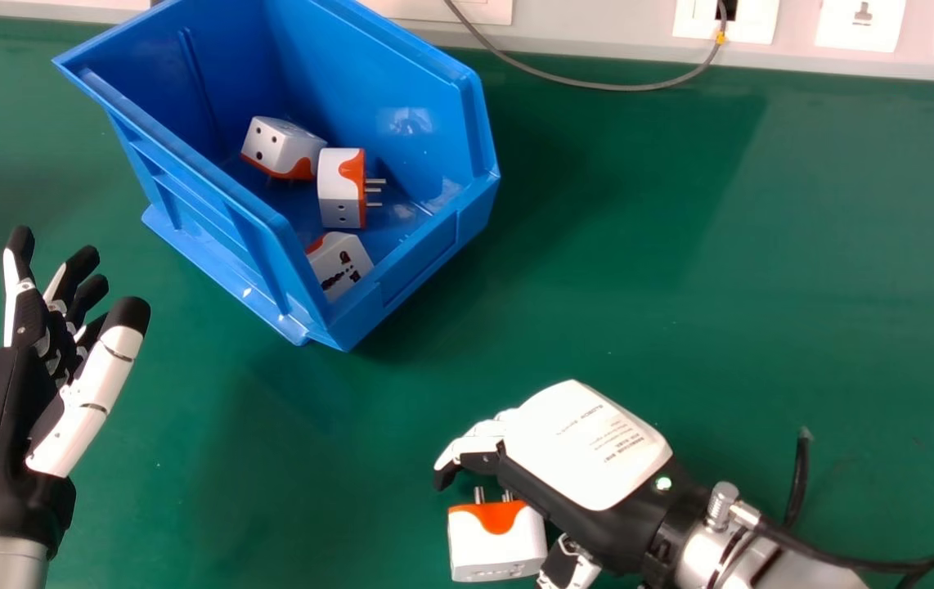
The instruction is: Pick all objects and put in blue box
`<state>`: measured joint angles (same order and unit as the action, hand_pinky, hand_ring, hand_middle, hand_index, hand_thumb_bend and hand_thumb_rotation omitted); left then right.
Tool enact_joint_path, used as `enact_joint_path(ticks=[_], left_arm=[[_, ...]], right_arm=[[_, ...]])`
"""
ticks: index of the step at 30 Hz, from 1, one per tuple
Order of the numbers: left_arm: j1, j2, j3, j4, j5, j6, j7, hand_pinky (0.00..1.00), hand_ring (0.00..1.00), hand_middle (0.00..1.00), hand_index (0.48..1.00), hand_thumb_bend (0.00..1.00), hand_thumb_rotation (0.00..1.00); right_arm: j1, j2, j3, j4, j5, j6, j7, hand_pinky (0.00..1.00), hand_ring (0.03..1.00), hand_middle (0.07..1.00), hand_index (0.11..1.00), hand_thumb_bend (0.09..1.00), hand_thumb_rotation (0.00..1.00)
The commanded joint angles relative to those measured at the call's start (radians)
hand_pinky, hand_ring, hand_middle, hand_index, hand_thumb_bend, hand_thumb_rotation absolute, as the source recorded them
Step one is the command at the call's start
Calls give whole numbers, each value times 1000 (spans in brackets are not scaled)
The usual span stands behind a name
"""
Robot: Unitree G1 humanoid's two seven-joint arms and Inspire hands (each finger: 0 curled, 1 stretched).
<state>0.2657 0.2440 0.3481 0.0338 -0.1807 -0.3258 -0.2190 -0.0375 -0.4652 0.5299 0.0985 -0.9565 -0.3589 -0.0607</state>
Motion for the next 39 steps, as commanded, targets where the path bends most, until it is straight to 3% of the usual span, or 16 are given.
enact_joint_path(ticks=[1,6,11,17,21,27,33,39], left_arm=[[-8,9,5,-6,-6,-11,-3,897,944,955,930,558,581],[-12,12,6,-2,4,-18,1,898,944,955,931,552,576],[-18,14,5,-1,15,-21,7,899,945,955,931,546,571],[-19,15,5,4,22,-34,6,899,945,955,931,537,562],[-24,15,7,14,16,-37,1,900,945,955,931,534,559],[-21,12,6,5,10,-29,0,900,946,955,932,527,555],[-19,11,6,-2,-9,-20,-7,900,946,955,932,527,555],[-13,11,5,-12,-9,-15,-5,901,946,955,932,528,557]], right_arm=[[-16,-7,8,34,-56,30,-29,493,597,621,564,592,76],[-19,-15,9,42,-49,24,-63,432,510,560,544,552,39],[-25,-16,13,66,-55,16,-108,405,485,542,510,535,24],[-28,-12,11,80,-54,15,-136,381,465,527,474,516,12],[-25,-6,1,75,-37,21,-129,375,459,524,470,512,10],[-26,6,-4,75,-33,36,-129,363,452,520,455,505,5],[-24,7,-21,54,-14,45,-115,356,450,516,444,500,2],[-16,15,-33,11,0,69,-102,372,449,496,437,499,1]])
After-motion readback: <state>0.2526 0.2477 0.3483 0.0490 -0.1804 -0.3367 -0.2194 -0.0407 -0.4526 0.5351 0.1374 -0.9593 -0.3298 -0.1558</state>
